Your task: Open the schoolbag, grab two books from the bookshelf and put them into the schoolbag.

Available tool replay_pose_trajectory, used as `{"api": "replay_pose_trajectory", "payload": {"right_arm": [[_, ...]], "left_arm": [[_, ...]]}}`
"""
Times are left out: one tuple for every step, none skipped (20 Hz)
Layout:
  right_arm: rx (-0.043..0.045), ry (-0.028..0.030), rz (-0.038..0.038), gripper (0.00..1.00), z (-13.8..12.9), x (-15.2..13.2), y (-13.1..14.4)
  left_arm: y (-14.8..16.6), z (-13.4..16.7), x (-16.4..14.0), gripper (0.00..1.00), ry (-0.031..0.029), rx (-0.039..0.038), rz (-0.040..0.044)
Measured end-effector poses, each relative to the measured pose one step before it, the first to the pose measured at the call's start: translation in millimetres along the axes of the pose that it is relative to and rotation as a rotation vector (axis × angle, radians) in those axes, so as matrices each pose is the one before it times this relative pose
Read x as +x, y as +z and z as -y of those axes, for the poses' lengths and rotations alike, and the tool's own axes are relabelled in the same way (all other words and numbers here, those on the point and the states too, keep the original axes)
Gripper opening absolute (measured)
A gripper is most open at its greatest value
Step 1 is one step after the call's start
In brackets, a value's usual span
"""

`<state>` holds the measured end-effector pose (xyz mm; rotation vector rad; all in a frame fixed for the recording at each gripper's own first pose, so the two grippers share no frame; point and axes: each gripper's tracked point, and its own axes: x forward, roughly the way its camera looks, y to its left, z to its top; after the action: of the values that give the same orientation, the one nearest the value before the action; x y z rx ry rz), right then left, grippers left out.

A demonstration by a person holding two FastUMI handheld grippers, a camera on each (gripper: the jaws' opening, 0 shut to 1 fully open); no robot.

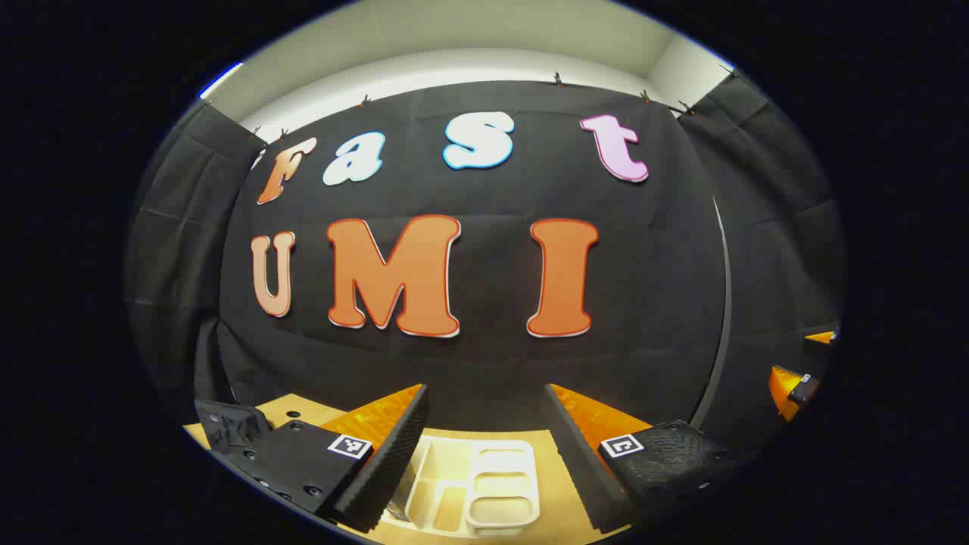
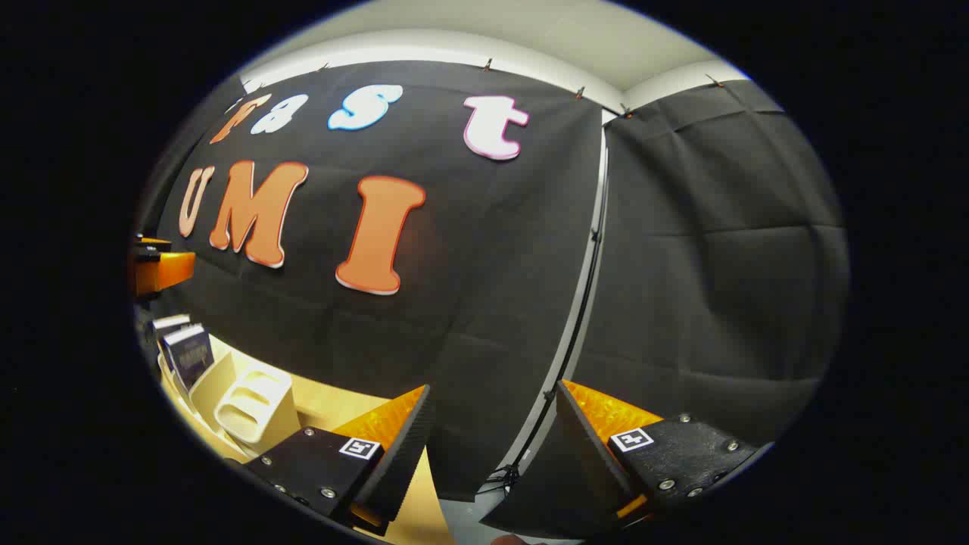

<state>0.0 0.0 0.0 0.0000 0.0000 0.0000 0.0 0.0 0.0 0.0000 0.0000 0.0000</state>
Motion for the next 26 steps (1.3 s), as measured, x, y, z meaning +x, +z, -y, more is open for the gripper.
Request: {"api": "replay_pose_trajectory", "payload": {"right_arm": [[-0.01682,-0.02151,0.01063,1.00,-0.15,-13.28,20.84],[-0.01753,-0.02329,0.02119,1.00,-1.81,-15.27,21.59],[-0.01047,-0.01417,0.01759,1.00,-4.68,-13.45,21.65],[-0.00150,-0.00102,0.01124,1.00,-10.46,-13.89,19.63],[0.00242,0.00411,0.00729,1.00,-12.32,-14.14,16.28],[-0.00075,0.01162,0.00513,1.00,-15.56,-13.21,15.14],[0.00127,0.01733,0.00554,1.00,-19.16,-16.88,16.14],[0.01538,0.02377,0.00770,0.97,-22.94,-19.63,15.14],[0.01738,0.02792,0.00415,0.94,-17.98,-11.59,7.56],[0.02609,0.02947,-0.00203,0.94,-18.66,-10.17,4.00],[0.02694,0.03260,-0.01132,0.94,-15.38,-7.72,-0.59],[0.02486,0.03305,-0.02240,0.94,-17.08,-7.32,-3.40],[0.02084,0.02802,-0.02323,0.94,-14.45,-4.62,-5.58],[0.01433,0.01853,-0.01386,0.94,-11.35,-1.64,-3.28],[0.00810,0.00967,-0.00571,0.94,-6.15,3.39,-2.48],[0.00309,0.00463,-0.00180,0.96,-4.59,3.46,-1.23],[0.00036,0.00636,0.00225,0.98,-4.74,4.14,-0.98],[-0.00119,0.00545,0.00563,0.94,-3.43,3.94,-0.29],[-0.00254,0.00842,0.00588,0.94,-4.43,4.36,-0.80],[-0.00145,0.00485,0.00815,0.94,-4.73,3.58,-0.08],[-0.00090,0.01122,0.01257,0.95,-5.00,6.20,0.64],[0.00353,0.01176,0.01290,0.95,-6.56,5.76,2.02],[0.00996,0.00866,0.00949,0.95,-4.63,7.12,-0.15],[0.01772,0.01774,0.01421,0.95,-6.78,6.10,2.54],[0.01991,0.01276,0.01469,0.95,-4.79,6.59,1.87],[0.01600,0.01402,0.00646,0.94,-3.97,6.71,0.30]], "left_arm": [[14.56,-15.65,-8.10,0.95,-0.01028,-0.00064,0.00566],[12.74,-17.21,-6.02,0.95,-0.00803,-0.01034,0.00916],[12.92,-17.03,-7.55,0.95,-0.00588,-0.00968,0.00911],[9.80,-17.22,-7.16,0.95,-0.00400,0.00073,0.00046],[9.73,-16.39,-7.78,0.95,-0.00492,0.00249,0.00003],[8.83,-16.96,-5.79,0.95,-0.00534,-0.00233,0.00536],[9.53,-18.34,-7.95,0.95,-0.01625,-0.00326,0.00475],[5.16,-18.09,-7.97,0.94,-0.01257,-0.00006,0.00087],[4.80,-12.65,-6.46,0.95,-0.01070,0.00064,0.00069],[1.68,-12.00,-5.36,0.95,-0.00342,-0.00092,0.00011],[2.64,-11.01,-5.26,0.95,-0.00176,-0.00206,-0.00031],[-3.22,-8.96,-4.31,0.95,-0.00424,0.00070,-0.00818],[0.47,-7.67,-3.79,0.95,-0.00165,0.00191,0.00156],[0.93,-8.63,-4.64,0.95,0.00330,-0.00115,0.01093],[1.10,-6.54,-2.29,0.95,-0.00403,-0.00598,0.01833],[-2.41,-4.68,-1.27,0.95,-0.00145,-0.01365,0.01402],[-1.50,-3.35,0.09,0.95,-0.00340,-0.01654,0.01210],[-3.17,-3.19,0.85,0.95,-0.00495,-0.02017,0.00488],[-1.96,-1.70,1.76,0.94,-0.00669,-0.01422,0.00180],[-4.14,-2.35,1.78,0.95,-0.00087,-0.00815,-0.00385],[-5.22,-2.80,3.73,0.93,0.00160,0.00144,-0.01117],[-5.64,-1.99,3.93,0.93,0.00098,0.00853,-0.01337],[-3.17,-2.95,3.13,0.95,0.00798,0.02127,-0.00974],[-0.82,-4.66,3.04,0.93,0.01979,0.02151,0.01000],[-1.70,-3.75,2.00,0.93,0.01868,0.02129,0.00310],[-3.09,-1.52,3.02,0.93,0.01212,0.01103,0.00616]]}}
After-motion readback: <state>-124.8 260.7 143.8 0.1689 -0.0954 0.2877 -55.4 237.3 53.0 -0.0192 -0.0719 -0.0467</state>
